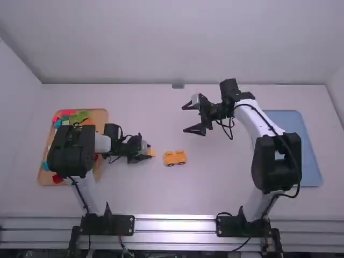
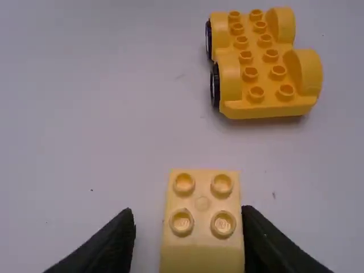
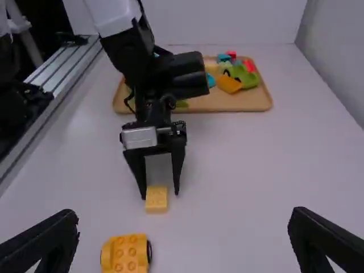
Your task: Assemble lego blocks to make yellow taxi
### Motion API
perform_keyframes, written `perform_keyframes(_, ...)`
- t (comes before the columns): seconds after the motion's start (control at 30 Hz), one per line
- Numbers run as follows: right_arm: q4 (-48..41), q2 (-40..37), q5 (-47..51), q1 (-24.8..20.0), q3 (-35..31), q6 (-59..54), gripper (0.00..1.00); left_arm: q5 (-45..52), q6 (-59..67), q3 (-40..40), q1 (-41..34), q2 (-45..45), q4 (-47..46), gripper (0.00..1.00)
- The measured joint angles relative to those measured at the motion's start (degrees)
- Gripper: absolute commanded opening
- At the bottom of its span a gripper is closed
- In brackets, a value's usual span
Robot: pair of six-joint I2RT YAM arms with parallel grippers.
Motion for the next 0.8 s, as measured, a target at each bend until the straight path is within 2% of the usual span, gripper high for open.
perform_keyframes(0.03, -0.02, 0.0, -0.02, 0.0, 0.0, -0.02, 0.99, -0.35, -0.04, 0.0, 0.0, -0.02, -0.04, 0.52)
perform_keyframes(0.07, 0.0, 0.0, -0.07, 0.0, 0.0, -0.09, 0.99, -0.92, 0.02, -0.02, -0.02, 0.0, 0.0, 0.61)
perform_keyframes(0.1, 0.02, 0.0, -0.04, 0.02, 0.0, -0.07, 0.99, -1.2, -0.11, -0.04, 0.0, -0.02, 0.0, 0.63)
perform_keyframes(0.17, 0.04, 0.0, -0.02, 0.24, 0.0, -0.26, 0.99, -1.86, -0.04, -0.09, 0.0, 0.0, -0.44, 0.75)
perform_keyframes(0.2, 0.02, 0.0, -0.04, 0.28, 0.0, -0.28, 0.99, -1.86, 0.0, -0.17, 0.0, 0.0, -0.5, 0.99)
perform_keyframes(0.5, 0.0, 0.0, -0.09, 0.5, 0.0, -0.72, 0.99, -1.77, -0.31, -0.22, -0.26, 0.0, -0.63, 0.99)
perform_keyframes(0.6, 0.02, 0.0, -0.09, 0.5, 0.0, -0.7, 0.99, -1.81, -0.35, -0.22, -0.28, -0.02, -0.11, 0.68)
perform_keyframes(0.7, 0.02, 0.0, -0.09, 0.5, 0.0, -0.72, 0.99, -1.86, -0.26, -0.22, -0.28, -0.02, -0.2, 0.56)
perform_keyframes(0.8, 0.02, 0.0, -0.04, 0.5, 0.0, -0.74, 0.99, -1.86, -0.26, -0.5, -0.28, -0.02, 0.11, 0.53)
